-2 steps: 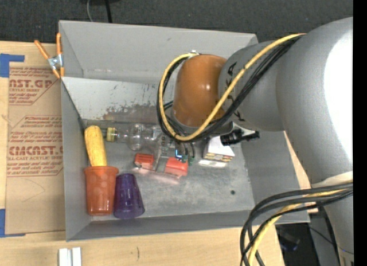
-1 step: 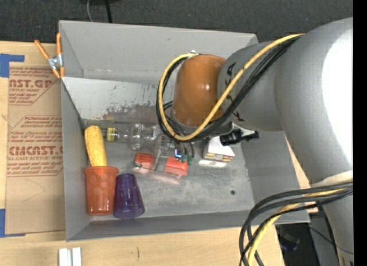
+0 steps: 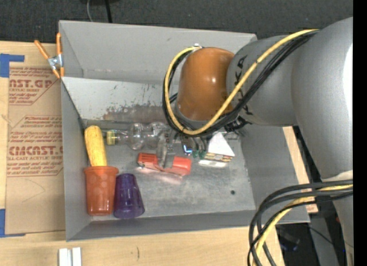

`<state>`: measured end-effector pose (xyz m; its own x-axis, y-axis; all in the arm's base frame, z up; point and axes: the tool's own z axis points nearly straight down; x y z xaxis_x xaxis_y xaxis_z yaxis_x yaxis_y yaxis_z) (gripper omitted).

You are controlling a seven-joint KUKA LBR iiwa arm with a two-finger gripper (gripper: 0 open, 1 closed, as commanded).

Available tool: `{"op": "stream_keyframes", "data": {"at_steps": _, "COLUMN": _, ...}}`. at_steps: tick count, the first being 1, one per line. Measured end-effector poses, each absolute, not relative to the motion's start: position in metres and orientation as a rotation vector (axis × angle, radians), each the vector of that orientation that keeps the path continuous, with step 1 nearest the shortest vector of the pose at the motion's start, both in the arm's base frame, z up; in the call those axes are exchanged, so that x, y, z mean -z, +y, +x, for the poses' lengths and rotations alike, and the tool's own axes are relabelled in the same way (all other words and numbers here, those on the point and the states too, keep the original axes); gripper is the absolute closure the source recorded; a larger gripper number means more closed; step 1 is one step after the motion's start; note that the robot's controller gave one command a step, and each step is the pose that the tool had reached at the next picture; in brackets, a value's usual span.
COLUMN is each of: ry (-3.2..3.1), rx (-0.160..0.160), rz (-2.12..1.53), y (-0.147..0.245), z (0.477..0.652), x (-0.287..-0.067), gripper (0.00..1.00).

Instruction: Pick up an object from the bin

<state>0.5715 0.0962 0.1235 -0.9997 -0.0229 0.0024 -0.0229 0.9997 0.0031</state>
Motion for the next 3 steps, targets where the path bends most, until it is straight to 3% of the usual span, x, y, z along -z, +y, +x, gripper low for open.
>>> {"op": "stream_keyframes", "data": {"at_steps": 1, "ry": -3.130, "rx": 0.007, "rz": -0.234, "y": 0.091, "z": 0.553, "x": -0.126, "gripper": 0.00}}
{"op": "stream_keyframes", "data": {"at_steps": 2, "ry": -3.127, "rx": 0.007, "rz": -0.261, "y": 0.091, "z": 0.549, "x": -0.124, "gripper": 0.00}}
{"op": "stream_keyframes", "data": {"at_steps": 3, "ry": -3.118, "rx": 0.007, "rz": -0.349, "y": 0.083, "z": 0.559, "x": -0.085, "gripper": 1.00}}
